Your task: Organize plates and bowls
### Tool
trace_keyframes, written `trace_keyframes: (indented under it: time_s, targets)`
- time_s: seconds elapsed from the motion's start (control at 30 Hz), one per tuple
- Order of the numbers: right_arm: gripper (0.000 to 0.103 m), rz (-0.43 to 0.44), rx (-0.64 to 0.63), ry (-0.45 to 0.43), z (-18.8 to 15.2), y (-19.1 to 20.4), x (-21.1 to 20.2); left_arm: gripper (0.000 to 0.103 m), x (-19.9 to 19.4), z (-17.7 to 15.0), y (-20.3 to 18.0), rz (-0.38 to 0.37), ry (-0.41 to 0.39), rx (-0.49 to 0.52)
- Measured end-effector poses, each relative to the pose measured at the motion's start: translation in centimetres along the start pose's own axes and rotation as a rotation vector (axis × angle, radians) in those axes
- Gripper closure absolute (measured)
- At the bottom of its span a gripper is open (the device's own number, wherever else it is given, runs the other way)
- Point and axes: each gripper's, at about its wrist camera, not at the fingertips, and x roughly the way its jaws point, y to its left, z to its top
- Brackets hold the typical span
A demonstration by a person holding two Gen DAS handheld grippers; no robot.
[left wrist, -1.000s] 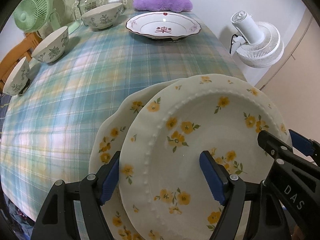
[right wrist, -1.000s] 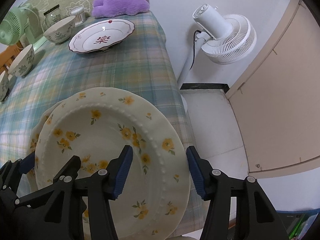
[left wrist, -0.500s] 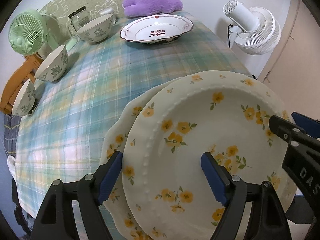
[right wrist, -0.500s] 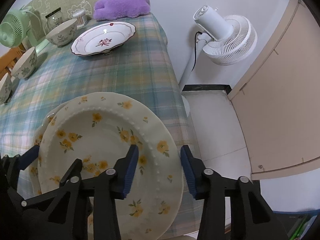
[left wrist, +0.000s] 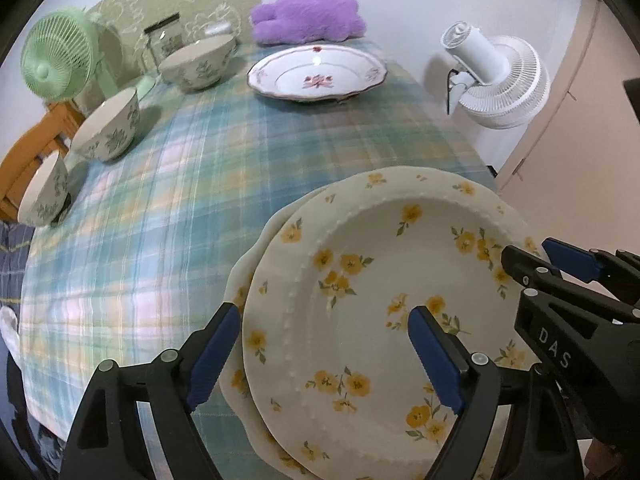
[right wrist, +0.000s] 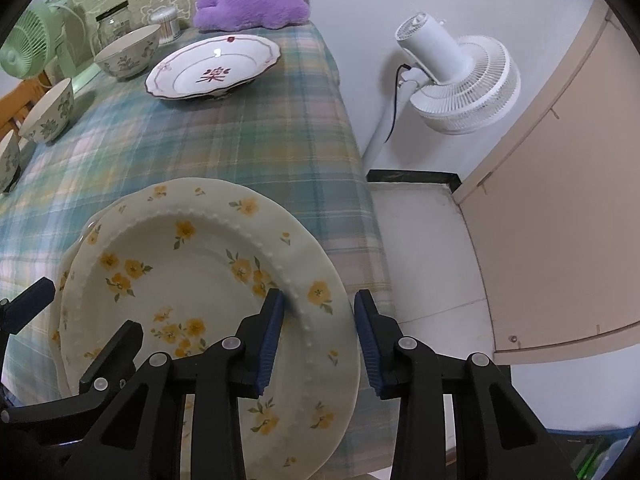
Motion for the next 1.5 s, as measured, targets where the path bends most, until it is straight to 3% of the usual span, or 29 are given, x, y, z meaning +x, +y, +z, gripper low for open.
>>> trace_keyframes:
  time_s: [0.37, 0.7, 0.83, 1.0, 1.23, 1.5]
  targets:
    - [0.063, 0.021, -0.037, 0.005, 0.0, 1.3, 0.3, 0.016, 0.1, -0.3, 1.4, 0.006, 0.012, -0.075]
    - [0.061, 0.084, -0.015, -0.014, 0.2, 0.8, -0.9, 0.016, -1.3, -0.3, 1.4, 0.022, -0.013, -0.038]
    - [0.035, 0.119, -0.023, -0.076, 0.3, 2.1, -3.1, 0.016, -2.6, 0.2, 2.5, 0.020, -0.054, -0.026]
    - [0.031, 0.106, -0.037, -0.148, 0.7, 4.1, -5.6, 0.012, -4.5, 0.7, 4.3, 0.008, -0.100, -0.018]
    - [0.031, 0.134, 0.006, -0.190, 2.4, 6.4, -8.3, 0.012, -6.5, 2.8, 6.7, -0.023, -0.154, -0.001]
    - [0.031, 0.134, 0.072, -0.259, 6.4, 6.8, -9.2, 0.012, -6.8, 7.6, 7.6, -0.029, -0.239, -0.022]
